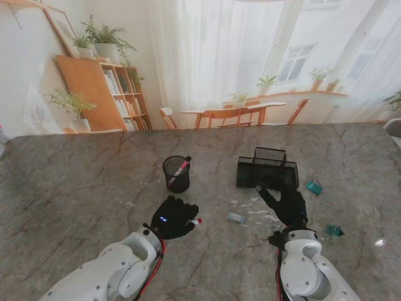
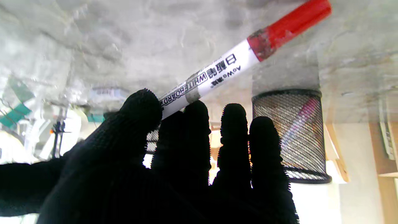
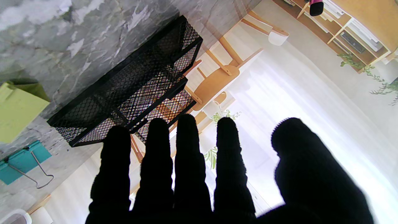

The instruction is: Organize desk stationery

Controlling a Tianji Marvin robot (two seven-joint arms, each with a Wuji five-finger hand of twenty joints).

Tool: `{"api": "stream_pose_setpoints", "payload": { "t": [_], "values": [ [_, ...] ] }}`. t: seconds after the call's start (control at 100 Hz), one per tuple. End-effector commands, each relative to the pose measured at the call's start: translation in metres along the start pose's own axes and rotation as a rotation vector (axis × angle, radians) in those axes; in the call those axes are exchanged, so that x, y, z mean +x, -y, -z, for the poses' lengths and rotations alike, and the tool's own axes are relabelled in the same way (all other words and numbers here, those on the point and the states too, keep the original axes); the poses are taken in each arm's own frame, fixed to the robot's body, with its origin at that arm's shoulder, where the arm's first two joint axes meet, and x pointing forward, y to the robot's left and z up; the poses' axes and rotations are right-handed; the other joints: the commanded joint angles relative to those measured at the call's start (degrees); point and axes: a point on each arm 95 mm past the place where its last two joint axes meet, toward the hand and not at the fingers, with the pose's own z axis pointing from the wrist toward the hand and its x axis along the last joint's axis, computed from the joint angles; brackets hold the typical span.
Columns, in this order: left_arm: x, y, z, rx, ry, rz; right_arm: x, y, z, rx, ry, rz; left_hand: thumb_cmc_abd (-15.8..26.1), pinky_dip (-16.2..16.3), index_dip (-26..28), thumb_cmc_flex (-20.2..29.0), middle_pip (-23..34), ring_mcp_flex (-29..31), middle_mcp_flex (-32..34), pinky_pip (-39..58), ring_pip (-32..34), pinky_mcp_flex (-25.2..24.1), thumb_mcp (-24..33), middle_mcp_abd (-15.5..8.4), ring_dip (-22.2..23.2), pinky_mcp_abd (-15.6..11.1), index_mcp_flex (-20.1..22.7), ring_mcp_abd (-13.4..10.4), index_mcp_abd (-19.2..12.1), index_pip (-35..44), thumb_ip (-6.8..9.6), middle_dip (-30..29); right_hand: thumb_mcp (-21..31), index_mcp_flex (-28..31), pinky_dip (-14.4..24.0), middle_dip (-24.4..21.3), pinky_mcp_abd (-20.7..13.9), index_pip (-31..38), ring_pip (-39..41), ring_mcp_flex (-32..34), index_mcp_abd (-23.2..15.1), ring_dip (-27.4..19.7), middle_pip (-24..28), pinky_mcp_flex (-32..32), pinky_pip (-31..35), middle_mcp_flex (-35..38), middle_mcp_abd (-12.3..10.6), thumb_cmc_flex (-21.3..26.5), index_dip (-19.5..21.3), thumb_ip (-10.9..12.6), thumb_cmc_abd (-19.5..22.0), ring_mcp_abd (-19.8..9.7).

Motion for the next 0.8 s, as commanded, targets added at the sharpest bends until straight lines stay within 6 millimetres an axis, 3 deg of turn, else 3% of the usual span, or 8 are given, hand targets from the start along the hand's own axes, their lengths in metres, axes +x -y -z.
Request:
{"api": "stream_pose_setpoints", "payload": {
  "t": [0.0,0.54,0.79],
  "values": [
    [0.007,0.006,0.001,0.035,0.020,0.038,0.000,0.002,0.001,0.011,0.002,-0.005,0.1,0.7,2.4,2.6,1.0,0.2,-0.2,-0.8,-0.8,0.1,5.3,-6.1,0.6,-1.9,-0.1,-0.7,-1.5,6.6,4.76,0.0,-1.2,0.8,1.0,1.1,0.6,0.2,0.5,0.2,-0.1,0.8,0.6,-0.4,1.0,0.5,0.1,-0.3,0.5,1.9,1.1,0.0],
    [0.004,0.040,0.004,0.350,0.243,0.351,0.000,0.002,0.001,0.011,0.002,-0.005,0.1,1.0,2.2,2.7,1.1,0.2,-0.5,-1.1,-1.3,0.1,5.0,-6.0,1.0,-2.0,-0.2,-0.6,-1.5,6.5,5.30,-0.1,-1.3,0.9,1.0,1.1,0.6,0.3,0.5,0.1,0.0,0.8,0.6,-0.5,1.0,0.4,0.1,-0.3,0.5,1.9,1.2,0.1],
    [-0.010,0.061,-0.002,0.454,0.296,0.428,0.000,0.001,0.001,0.015,0.001,0.001,0.2,1.1,2.1,3.0,1.0,0.2,-0.6,-1.2,-1.4,0.2,4.4,-6.0,1.1,-2.0,-0.2,-0.6,-1.5,6.5,5.17,-0.1,-1.3,0.9,1.0,1.1,0.6,0.3,0.5,0.1,0.0,0.8,0.6,-0.5,1.0,0.4,0.1,-0.2,0.5,2.0,1.2,0.0]
  ]
}}
